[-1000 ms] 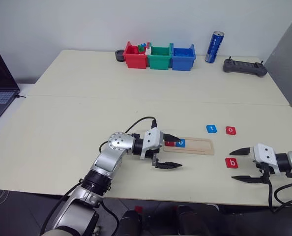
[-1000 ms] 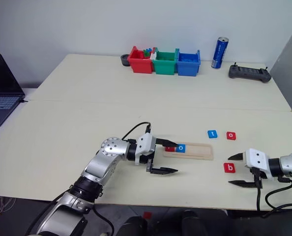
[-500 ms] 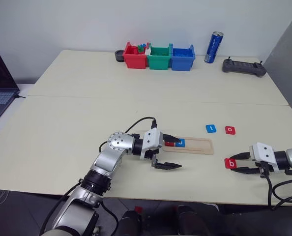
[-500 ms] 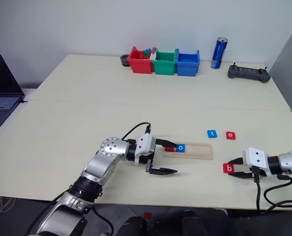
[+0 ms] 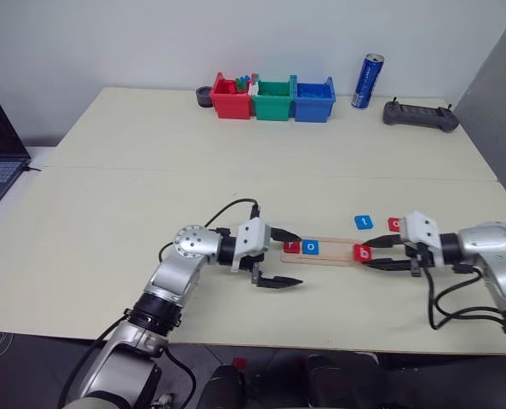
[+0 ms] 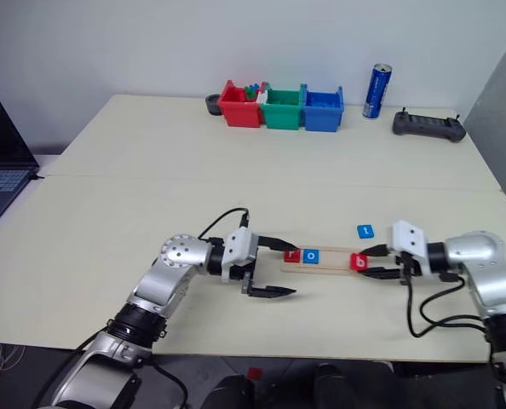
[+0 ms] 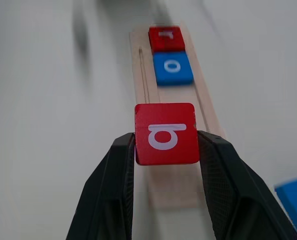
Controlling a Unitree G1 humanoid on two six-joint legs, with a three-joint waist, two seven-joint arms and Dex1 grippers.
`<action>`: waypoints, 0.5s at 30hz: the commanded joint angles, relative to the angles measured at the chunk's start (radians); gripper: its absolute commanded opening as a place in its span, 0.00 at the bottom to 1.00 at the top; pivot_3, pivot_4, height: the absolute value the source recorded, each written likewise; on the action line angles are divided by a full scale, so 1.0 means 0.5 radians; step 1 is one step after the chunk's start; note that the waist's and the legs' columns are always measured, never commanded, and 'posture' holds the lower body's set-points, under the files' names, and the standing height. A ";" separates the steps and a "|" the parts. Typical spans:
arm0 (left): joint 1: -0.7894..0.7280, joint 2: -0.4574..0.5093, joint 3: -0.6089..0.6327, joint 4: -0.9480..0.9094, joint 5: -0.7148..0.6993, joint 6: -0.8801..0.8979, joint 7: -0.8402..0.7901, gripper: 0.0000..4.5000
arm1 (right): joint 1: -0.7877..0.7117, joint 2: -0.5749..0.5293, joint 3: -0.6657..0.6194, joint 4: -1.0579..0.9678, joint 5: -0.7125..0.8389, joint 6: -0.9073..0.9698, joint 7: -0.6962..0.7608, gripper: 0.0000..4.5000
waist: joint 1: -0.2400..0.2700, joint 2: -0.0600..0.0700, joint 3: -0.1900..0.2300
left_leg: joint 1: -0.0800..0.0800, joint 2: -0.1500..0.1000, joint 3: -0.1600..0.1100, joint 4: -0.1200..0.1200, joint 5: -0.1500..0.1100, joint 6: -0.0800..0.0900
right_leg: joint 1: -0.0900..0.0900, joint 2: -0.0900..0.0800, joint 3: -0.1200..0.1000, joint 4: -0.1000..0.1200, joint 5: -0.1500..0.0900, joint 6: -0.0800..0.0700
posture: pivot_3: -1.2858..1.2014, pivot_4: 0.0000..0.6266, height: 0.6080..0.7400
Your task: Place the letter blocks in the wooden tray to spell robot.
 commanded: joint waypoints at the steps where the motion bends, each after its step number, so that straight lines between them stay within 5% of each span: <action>1: 0.011 0.056 0.087 0.016 -0.047 -0.051 -0.020 1.00 | -0.160 0.087 0.084 0.125 -0.074 -0.010 -0.022 0.33 | -0.003 0.000 0.000 | 0.000 0.000 0.000 0.000 0.000 0.000 | 0.000 0.000 0.000 0.000 0.000 0.000 | 0.52 0.24 1.00; 15: 0.073 0.081 0.094 -0.009 -0.034 -0.075 0.038 1.00 | -0.424 0.157 0.174 0.521 -0.214 -0.205 0.102 0.33 | -0.003 0.000 0.000 | -0.004 0.000 -0.001 -0.001 0.000 0.000 | -0.004 -0.002 -0.002 -0.001 0.000 0.000 | 0.52 0.24 1.00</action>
